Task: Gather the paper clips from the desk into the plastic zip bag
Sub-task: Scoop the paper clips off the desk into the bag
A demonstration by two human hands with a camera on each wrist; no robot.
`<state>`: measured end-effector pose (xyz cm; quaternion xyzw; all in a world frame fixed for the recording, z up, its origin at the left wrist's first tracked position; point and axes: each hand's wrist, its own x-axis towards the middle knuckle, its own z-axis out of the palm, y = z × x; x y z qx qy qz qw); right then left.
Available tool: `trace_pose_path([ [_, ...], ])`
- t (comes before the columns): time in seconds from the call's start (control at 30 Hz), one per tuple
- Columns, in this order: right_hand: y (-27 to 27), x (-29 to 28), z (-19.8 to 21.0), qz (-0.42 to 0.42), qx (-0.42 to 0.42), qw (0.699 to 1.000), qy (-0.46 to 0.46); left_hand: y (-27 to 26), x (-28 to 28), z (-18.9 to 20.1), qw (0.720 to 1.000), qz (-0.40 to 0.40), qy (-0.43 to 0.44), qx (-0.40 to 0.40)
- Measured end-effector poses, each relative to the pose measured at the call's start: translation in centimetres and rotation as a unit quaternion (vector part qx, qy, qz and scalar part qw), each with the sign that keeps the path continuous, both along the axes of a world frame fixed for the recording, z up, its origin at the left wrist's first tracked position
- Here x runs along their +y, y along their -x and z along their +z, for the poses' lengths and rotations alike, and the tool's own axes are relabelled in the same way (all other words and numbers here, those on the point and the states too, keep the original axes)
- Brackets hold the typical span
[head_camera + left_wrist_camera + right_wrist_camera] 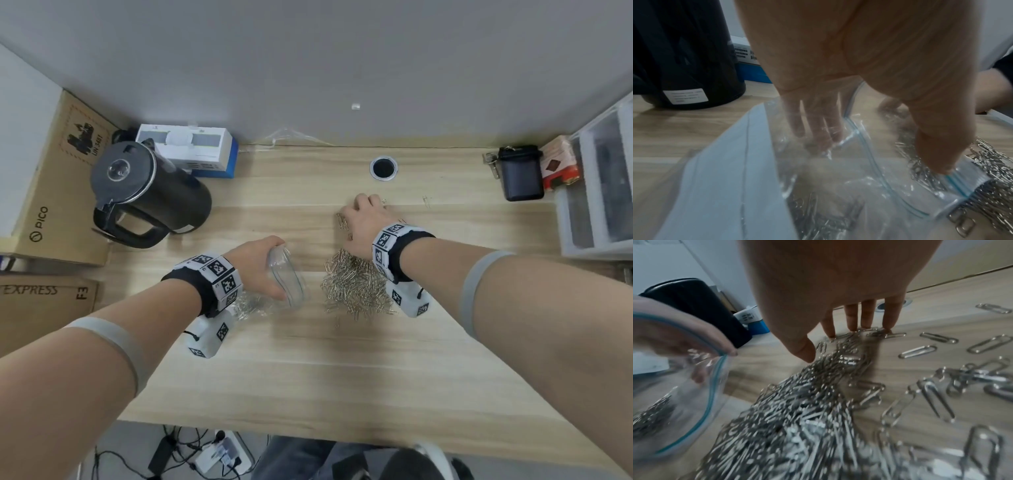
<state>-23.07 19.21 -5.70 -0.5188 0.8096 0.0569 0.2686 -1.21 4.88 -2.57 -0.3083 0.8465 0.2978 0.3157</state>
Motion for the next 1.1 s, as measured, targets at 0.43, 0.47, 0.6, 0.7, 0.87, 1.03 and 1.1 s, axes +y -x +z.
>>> trace_pose_path([
  [0.43, -3.7, 3.7, 1.7, 0.092, -0.026, 0.994, -0.050, 0.4, 1.8, 0.8, 0.999, -0.037, -0.004, 0.015],
  [0.47, -4.0, 3.9, 1.7, 0.098, -0.017, 0.993, -0.058, 0.4, 1.9, 0.9, 0.999, -0.040, -0.004, 0.017],
  [0.6, -4.8, 4.8, 1.3, 0.098, 0.008, 0.993, -0.071, 0.2, 2.4, 1.1, 0.999, -0.043, 0.003, 0.028],
  [0.7, -5.2, 5.1, 0.9, 0.083, 0.011, 0.995, -0.057, -0.1, 2.9, 1.2, 0.998, -0.038, 0.004, 0.052],
  [0.87, -5.2, 5.1, 0.6, 0.044, -0.031, 0.998, -0.020, -0.4, 3.5, 1.3, 0.996, -0.034, -0.005, 0.079],
  [1.03, -5.0, 5.3, 0.1, 0.022, -0.074, 0.997, -0.007, -0.5, 3.5, 1.3, 0.996, -0.026, -0.006, 0.083],
  [1.1, -5.2, 5.3, 0.0, 0.014, -0.085, 0.996, 0.003, -0.6, 3.6, 1.2, 0.996, -0.023, -0.008, 0.088],
])
